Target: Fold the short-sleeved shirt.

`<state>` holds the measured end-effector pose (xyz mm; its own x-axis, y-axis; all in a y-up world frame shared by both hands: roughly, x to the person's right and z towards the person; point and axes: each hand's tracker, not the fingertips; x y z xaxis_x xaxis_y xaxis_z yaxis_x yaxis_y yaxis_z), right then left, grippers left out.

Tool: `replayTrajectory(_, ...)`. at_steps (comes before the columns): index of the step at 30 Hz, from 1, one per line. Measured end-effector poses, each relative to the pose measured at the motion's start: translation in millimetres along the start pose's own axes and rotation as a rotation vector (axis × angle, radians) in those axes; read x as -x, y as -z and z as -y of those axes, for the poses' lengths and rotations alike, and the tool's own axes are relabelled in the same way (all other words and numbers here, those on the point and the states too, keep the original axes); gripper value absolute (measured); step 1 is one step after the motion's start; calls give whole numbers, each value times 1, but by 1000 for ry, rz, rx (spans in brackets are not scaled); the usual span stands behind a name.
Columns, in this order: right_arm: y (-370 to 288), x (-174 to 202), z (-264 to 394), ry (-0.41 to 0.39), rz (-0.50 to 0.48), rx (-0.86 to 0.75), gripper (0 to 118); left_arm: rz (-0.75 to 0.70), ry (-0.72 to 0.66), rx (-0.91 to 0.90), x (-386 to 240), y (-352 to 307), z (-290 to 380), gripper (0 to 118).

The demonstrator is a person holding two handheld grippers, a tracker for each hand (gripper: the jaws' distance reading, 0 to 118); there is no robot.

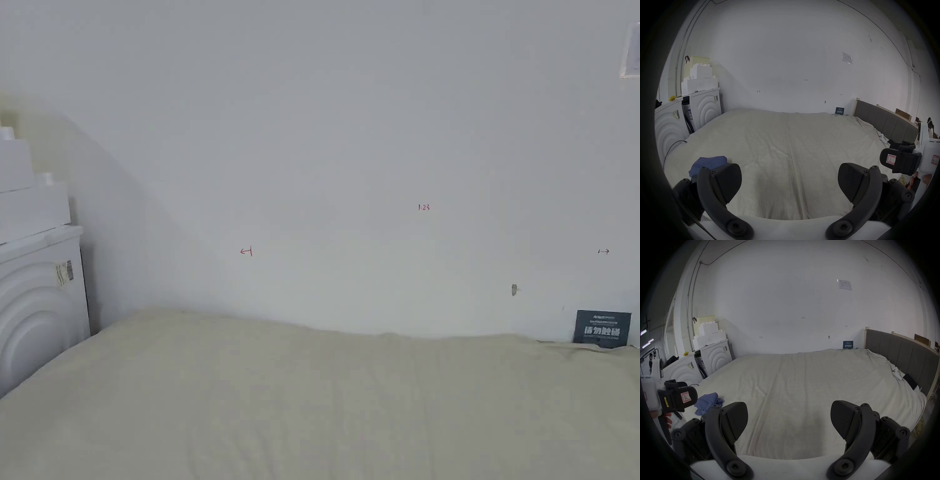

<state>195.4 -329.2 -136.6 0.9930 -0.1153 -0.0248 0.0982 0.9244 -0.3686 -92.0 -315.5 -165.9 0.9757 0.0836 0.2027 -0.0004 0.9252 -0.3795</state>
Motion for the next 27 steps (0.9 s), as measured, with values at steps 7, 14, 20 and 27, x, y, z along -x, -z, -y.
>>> replayTrajectory(7, 1, 3, -1, -48, 31, 4, 105, 0, 8, 4, -1, -2, -3, 118)
replayTrajectory(14, 0, 1, -1, -22, 10, 11, 105, 3, 9, -12, -1, -5, -6, 118)
replayTrajectory(20, 1, 2, 1, -31, 0, 15, 105, -3, 21, 3, -1, -5, -5, 118)
replayTrajectory(27, 3, 2, 3, -34, 6, 31, 105, -8, 28, 16, -1, -4, -4, 118)
